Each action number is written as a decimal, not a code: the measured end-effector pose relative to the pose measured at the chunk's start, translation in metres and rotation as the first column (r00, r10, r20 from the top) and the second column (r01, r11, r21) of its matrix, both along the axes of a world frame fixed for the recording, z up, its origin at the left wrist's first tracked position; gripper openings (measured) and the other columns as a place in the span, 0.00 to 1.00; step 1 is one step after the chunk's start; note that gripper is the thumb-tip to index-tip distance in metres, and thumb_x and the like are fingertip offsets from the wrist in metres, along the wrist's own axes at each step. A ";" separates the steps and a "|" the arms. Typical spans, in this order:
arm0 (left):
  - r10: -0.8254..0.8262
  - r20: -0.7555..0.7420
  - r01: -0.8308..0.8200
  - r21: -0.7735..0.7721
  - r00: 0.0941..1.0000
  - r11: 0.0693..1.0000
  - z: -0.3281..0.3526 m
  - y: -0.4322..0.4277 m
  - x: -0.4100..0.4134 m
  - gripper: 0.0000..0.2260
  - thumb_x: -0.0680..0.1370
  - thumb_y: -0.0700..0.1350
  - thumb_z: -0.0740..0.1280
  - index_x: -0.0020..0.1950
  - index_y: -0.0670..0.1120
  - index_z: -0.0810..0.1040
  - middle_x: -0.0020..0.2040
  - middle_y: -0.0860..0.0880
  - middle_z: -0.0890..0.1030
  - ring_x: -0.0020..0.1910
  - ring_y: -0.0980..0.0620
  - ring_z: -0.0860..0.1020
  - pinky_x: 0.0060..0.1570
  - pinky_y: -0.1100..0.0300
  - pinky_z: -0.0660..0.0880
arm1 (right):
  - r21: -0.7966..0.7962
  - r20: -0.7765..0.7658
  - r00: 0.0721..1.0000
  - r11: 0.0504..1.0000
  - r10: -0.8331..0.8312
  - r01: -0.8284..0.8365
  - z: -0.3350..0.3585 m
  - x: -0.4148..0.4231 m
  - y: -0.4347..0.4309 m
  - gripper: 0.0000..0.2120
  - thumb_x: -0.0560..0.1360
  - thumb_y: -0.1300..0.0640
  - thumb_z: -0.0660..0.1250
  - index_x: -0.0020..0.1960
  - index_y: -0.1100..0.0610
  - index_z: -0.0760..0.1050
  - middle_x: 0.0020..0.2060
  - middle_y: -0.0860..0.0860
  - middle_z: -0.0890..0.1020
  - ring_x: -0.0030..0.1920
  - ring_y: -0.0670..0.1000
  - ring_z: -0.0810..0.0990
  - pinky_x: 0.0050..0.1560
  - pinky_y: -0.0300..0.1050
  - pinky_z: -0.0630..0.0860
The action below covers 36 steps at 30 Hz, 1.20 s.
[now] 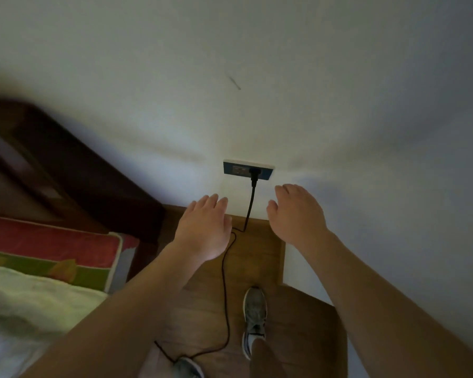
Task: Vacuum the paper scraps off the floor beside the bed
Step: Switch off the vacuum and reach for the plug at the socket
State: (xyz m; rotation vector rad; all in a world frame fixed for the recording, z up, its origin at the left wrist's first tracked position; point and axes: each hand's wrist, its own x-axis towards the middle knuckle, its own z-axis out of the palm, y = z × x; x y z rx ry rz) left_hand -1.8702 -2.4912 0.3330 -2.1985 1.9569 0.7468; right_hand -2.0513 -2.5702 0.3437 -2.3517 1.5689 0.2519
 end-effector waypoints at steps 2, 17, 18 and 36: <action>-0.001 -0.008 0.001 -0.011 1.000 1.000 -0.021 -0.007 -0.003 0.24 0.86 0.53 0.51 0.81 0.46 0.58 0.80 0.45 0.62 0.80 0.46 0.59 0.79 0.49 0.55 | 0.006 0.019 1.000 1.000 -0.021 0.021 -0.014 0.004 -0.007 0.21 0.84 0.50 0.51 0.72 0.58 0.69 0.67 0.55 0.75 0.66 0.54 0.73 0.68 0.49 0.69; 0.026 -0.200 -0.055 -0.140 0.980 0.989 -0.131 -0.013 -0.030 0.20 0.85 0.55 0.55 0.71 0.47 0.73 0.68 0.48 0.76 0.69 0.49 0.74 0.70 0.54 0.69 | 0.133 0.321 0.920 0.973 -0.223 0.189 -0.068 0.028 -0.026 0.20 0.85 0.47 0.51 0.70 0.53 0.73 0.62 0.52 0.79 0.62 0.51 0.77 0.61 0.44 0.72; 0.017 -0.217 -0.055 -0.170 0.976 0.984 -0.135 -0.013 -0.032 0.18 0.85 0.54 0.55 0.66 0.47 0.76 0.63 0.50 0.79 0.63 0.51 0.77 0.65 0.56 0.73 | 0.146 0.361 0.900 0.968 -0.243 0.202 -0.071 0.030 -0.027 0.19 0.85 0.47 0.51 0.66 0.54 0.75 0.55 0.51 0.80 0.57 0.51 0.79 0.57 0.44 0.74; 0.126 -0.395 -0.228 -0.223 0.910 0.948 -0.160 -0.001 -0.045 0.09 0.85 0.48 0.59 0.56 0.48 0.77 0.36 0.60 0.71 0.30 0.62 0.71 0.32 0.71 0.62 | 0.476 0.695 0.428 0.816 -0.577 0.327 -0.094 0.049 -0.030 0.07 0.83 0.54 0.61 0.51 0.52 0.78 0.41 0.47 0.82 0.44 0.45 0.81 0.50 0.41 0.80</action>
